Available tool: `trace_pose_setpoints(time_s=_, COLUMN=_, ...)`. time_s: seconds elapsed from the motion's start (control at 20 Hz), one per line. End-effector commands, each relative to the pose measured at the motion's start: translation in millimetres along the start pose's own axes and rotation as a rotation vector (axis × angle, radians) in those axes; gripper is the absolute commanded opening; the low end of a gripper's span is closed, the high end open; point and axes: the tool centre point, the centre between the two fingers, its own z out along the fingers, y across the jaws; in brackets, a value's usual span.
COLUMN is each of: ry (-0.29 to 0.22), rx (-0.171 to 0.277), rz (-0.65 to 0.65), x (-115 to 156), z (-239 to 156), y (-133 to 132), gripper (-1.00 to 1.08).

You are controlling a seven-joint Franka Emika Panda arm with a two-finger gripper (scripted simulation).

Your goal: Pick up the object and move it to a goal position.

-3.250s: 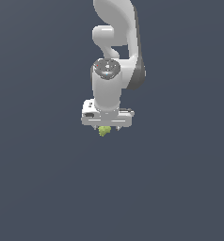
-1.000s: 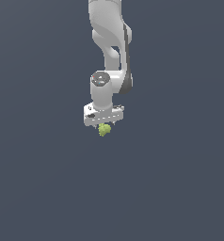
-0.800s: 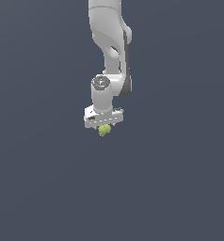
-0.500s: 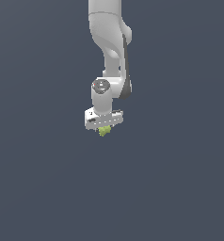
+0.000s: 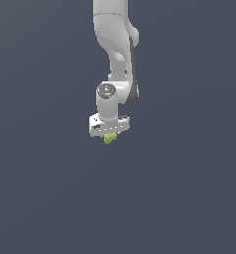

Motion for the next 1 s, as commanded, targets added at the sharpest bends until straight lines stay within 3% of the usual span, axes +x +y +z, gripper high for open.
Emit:
trace_pose_setpoints(time_s=0.0, ry=0.0, rx=0.0, rz=-0.001, x=0, z=0, y=0, gripper=-1.0)
trace_pose_setpoints(time_s=0.45, ry=0.0, rx=0.0, rz=-0.001, x=11, z=-20, y=-12, gripper=-1.0)
trace_pose_setpoints(time_s=0.95, ry=0.0, rx=-0.001, rz=-0.001, x=47, z=-87, y=-49, gripper=-1.0)
